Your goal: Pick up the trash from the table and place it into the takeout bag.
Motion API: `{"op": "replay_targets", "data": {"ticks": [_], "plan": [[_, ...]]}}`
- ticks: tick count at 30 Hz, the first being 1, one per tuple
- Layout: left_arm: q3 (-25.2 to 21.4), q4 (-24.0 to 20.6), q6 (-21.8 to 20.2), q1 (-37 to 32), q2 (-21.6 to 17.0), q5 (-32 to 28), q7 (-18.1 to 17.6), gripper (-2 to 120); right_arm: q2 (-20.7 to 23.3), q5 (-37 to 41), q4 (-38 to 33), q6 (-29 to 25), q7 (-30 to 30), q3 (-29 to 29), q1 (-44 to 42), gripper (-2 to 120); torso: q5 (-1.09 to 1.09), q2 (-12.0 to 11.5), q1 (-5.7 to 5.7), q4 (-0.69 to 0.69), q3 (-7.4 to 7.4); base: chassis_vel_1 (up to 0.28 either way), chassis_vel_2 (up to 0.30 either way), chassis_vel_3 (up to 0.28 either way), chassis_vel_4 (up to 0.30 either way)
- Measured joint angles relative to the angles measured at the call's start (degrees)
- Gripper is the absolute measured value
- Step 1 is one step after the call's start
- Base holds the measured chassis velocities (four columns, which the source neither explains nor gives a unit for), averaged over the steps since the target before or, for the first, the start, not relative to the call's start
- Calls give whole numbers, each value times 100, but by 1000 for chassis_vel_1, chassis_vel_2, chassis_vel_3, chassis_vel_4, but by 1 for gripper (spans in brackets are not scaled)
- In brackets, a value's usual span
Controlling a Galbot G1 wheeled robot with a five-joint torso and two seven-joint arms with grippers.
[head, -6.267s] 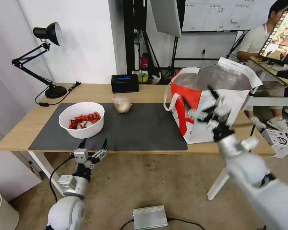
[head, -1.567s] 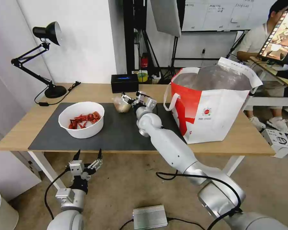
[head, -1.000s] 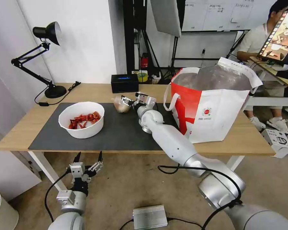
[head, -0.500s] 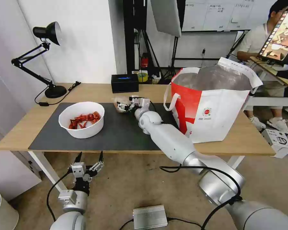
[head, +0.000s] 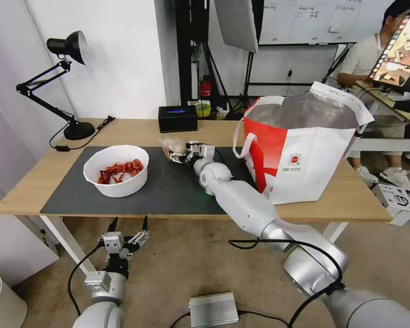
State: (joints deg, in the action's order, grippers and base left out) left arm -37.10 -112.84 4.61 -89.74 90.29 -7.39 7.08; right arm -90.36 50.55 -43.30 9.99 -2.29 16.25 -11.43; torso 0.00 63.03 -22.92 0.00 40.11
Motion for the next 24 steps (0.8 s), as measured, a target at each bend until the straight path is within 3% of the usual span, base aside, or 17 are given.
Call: {"op": "replay_targets", "data": {"ticks": [5, 8, 24], "plan": [[34, 6, 3, 8, 49, 47, 3, 100, -1, -110, 47, 55, 61, -43, 18, 99, 0, 0, 0, 0, 0, 0, 0, 0, 0], [39, 6, 5, 5, 60, 62, 6, 100, -2, -124, 58, 68, 72, -53, 17, 91, 0, 0, 0, 0, 0, 0, 0, 0, 0], [37, -40, 18, -34, 93, 92, 12, 100, -3, -126, 151, 96, 98, -137, -57, 32, 0, 0, 0, 0, -1, 0, 0, 0, 0]]}}
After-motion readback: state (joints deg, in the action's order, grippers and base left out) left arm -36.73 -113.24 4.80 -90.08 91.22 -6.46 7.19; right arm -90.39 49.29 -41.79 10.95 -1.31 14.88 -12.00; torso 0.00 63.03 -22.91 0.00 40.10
